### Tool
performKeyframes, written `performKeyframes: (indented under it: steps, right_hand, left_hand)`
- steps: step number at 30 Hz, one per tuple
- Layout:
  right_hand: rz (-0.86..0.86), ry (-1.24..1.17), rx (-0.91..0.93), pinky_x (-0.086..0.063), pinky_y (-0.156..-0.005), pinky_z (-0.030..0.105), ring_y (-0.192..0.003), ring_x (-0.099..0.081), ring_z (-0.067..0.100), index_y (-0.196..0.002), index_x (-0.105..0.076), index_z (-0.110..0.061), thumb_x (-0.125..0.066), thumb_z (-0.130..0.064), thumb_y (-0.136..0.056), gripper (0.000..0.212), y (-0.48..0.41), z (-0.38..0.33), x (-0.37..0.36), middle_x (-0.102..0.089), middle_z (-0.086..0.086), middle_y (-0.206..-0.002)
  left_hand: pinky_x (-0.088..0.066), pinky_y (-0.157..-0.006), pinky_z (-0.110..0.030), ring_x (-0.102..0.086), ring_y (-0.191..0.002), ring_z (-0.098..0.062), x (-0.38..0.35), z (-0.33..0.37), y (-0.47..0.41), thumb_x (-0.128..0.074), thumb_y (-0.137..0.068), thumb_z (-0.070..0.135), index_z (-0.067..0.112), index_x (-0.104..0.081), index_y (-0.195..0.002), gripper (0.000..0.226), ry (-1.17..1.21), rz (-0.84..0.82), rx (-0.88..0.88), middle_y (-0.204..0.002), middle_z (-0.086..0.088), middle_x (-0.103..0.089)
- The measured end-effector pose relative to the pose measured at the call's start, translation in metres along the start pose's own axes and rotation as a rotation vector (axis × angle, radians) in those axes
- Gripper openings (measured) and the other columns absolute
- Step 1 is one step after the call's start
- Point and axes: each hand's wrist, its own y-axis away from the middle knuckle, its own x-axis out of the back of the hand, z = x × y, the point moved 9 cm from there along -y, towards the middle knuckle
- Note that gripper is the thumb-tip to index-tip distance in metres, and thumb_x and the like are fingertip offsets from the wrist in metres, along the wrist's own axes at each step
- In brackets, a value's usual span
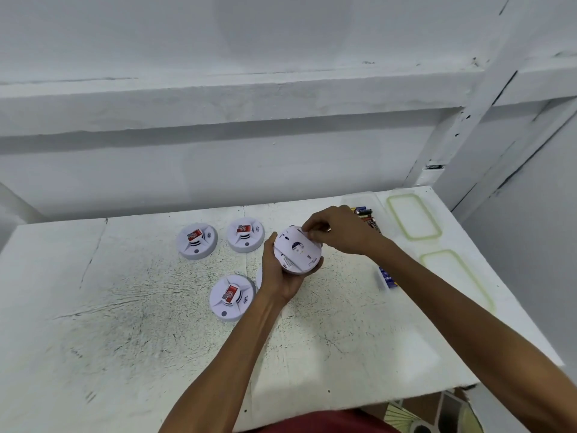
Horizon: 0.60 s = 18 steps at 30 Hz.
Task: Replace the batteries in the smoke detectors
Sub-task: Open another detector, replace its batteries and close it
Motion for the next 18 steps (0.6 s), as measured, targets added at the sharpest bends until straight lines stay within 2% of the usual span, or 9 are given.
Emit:
performKeyframes:
  steps: [5,9,12,14,18]
  right_hand:
    - [-0.005,0.022,-0.024,-0.042,-0.063,0.000,-0.075,-0.063,0.003,-0.103,-0.076,-0.012,-0.076,-0.016,-0.081,0.022,-0.002,-0.002,-0.012,-0.076,0.001,-0.095]
    - [0.007,0.035,-0.028,-0.042,-0.063,0.001,-0.072,-0.063,0.002,-0.104,-0.076,-0.013,-0.079,-0.021,-0.079,0.026,-0.005,-0.003,-0.016,-0.076,0.001,-0.094]
    - [-0.004,0.045,-0.035,-0.054,-0.074,0.018,-0.080,-0.067,0.009,-0.104,-0.076,-0.012,-0.081,-0.026,-0.078,0.030,-0.006,-0.004,-0.022,-0.076,0.002,-0.096]
    - [-0.018,0.054,-0.049,-0.056,-0.078,0.027,-0.084,-0.068,0.012,-0.102,-0.075,-0.010,-0.083,-0.032,-0.076,0.035,-0.006,-0.006,-0.022,-0.075,0.002,-0.095]
    - [-0.067,0.113,-0.121,-0.057,-0.074,0.038,-0.084,-0.069,0.022,-0.093,-0.075,-0.004,-0.085,-0.043,-0.070,0.046,-0.001,-0.003,-0.030,-0.074,0.009,-0.088]
  left_hand:
    - [-0.058,-0.083,-0.051,-0.066,-0.105,-0.038,0.007,-0.001,0.001,-0.051,-0.087,0.051,0.013,-0.062,-0.123,0.054,-0.016,0.025,-0.004,-0.119,-0.018,-0.070]
    - [-0.055,-0.087,-0.051,-0.065,-0.106,-0.037,0.012,0.000,0.002,-0.044,-0.097,0.050,0.013,-0.062,-0.125,0.049,-0.005,0.056,-0.005,-0.117,-0.018,-0.072]
    - [-0.057,-0.084,-0.051,-0.067,-0.101,-0.037,0.013,0.000,0.002,-0.051,-0.090,0.049,0.012,-0.061,-0.126,0.053,0.014,0.054,-0.003,-0.116,-0.019,-0.071]
    - [-0.056,-0.086,-0.051,-0.068,-0.099,-0.037,0.016,-0.002,0.002,-0.049,-0.093,0.049,0.012,-0.059,-0.128,0.052,0.016,0.063,0.000,-0.115,-0.019,-0.071]
    - [-0.045,-0.097,-0.055,-0.063,-0.107,-0.038,0.021,-0.007,0.001,-0.040,-0.101,0.050,0.007,-0.063,-0.122,0.053,0.015,0.095,0.011,-0.116,-0.022,-0.071]
